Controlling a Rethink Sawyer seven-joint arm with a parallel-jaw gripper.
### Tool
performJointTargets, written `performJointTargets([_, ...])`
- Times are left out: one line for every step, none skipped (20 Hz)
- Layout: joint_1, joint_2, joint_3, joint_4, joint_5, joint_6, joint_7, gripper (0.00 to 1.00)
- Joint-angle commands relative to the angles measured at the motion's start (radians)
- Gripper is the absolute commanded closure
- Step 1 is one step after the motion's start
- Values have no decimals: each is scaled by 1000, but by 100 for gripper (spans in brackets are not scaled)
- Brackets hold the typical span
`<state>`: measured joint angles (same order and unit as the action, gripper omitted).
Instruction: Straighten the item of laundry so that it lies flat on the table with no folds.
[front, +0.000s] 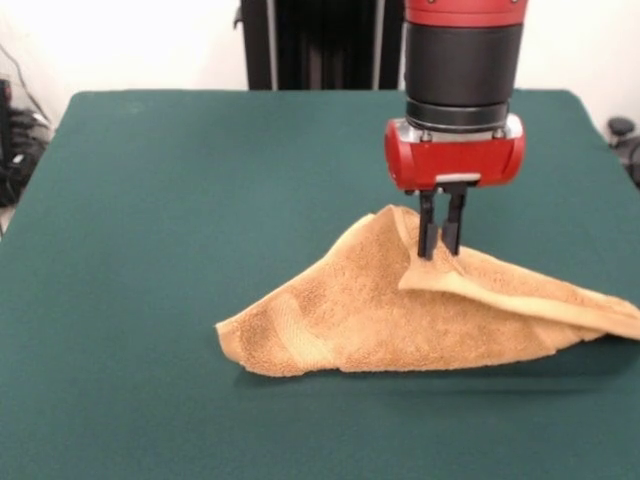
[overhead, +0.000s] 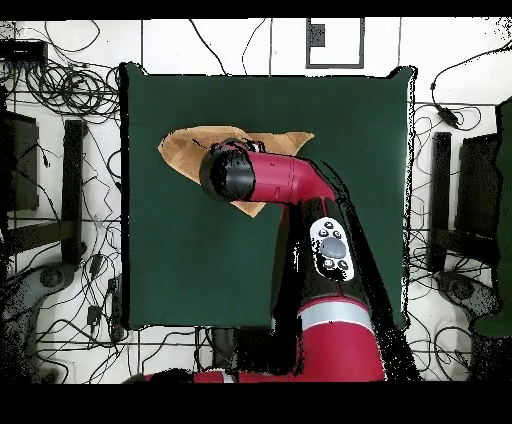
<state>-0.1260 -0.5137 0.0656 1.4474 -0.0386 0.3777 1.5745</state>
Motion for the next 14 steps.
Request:
performJointTargets([51, 73, 39, -63, 12, 143, 115, 100])
performJointTargets([54, 76, 38, -69, 12, 144, 117, 100])
performJointTargets([59, 82, 36, -80, 12, 148, 118, 100])
performJointTargets([63, 88, 34, -89, 12, 152, 121, 100])
performJointTargets([66, 98, 36, -103, 12, 154, 119, 100])
performJointTargets([68, 104, 37, -112, 12, 157, 118, 100])
performJointTargets([70, 109, 38, -117, 12, 158, 117, 100])
performJointTargets([76, 116, 36, -128, 12, 161, 121, 100])
performJointTargets([81, 121, 35, -139, 12, 169, 122, 100])
performJointTargets([84, 125, 34, -149, 12, 174, 123, 100])
performJointTargets([91, 130, 30, -165, 11, 187, 123, 100])
performJointTargets([98, 137, 26, -190, 11, 206, 123, 100])
performJointTargets([103, 141, 23, -206, 6, 209, 120, 100])
performJointTargets([105, 143, 21, -215, 4, 212, 117, 100])
